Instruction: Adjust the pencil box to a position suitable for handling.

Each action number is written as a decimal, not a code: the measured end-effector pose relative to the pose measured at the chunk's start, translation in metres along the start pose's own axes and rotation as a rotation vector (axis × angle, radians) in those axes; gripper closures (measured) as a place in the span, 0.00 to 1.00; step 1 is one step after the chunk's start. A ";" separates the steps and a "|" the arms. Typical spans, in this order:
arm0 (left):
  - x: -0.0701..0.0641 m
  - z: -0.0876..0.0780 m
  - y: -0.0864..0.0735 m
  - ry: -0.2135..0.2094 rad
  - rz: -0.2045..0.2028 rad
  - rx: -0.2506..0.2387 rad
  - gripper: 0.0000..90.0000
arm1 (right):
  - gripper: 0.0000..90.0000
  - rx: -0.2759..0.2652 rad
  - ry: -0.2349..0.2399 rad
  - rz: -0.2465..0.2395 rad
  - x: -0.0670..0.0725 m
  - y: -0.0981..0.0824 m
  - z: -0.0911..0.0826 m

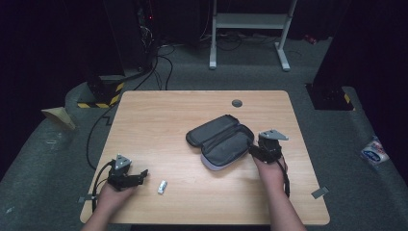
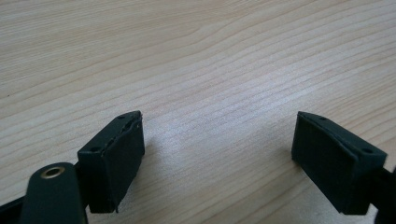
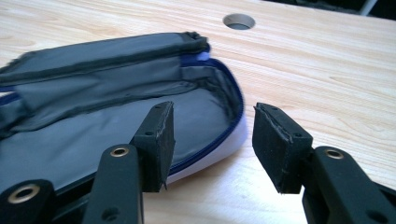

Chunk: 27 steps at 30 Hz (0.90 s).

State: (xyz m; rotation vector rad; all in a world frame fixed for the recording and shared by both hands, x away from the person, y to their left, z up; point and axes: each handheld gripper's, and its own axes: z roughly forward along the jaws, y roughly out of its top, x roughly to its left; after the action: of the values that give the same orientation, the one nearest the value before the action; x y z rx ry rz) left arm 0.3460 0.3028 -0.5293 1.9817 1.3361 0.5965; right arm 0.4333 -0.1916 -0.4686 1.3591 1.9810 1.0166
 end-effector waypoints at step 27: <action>0.000 -0.003 -0.001 -0.006 0.008 -0.017 0.40 | 0.89 0.087 -0.007 0.056 -0.008 -0.007 0.029</action>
State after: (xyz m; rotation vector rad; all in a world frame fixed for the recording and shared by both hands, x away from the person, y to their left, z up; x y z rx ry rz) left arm 0.3434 0.3042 -0.5274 1.9742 1.3158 0.6030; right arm 0.4543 -0.1928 -0.4911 1.4705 2.0134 0.9588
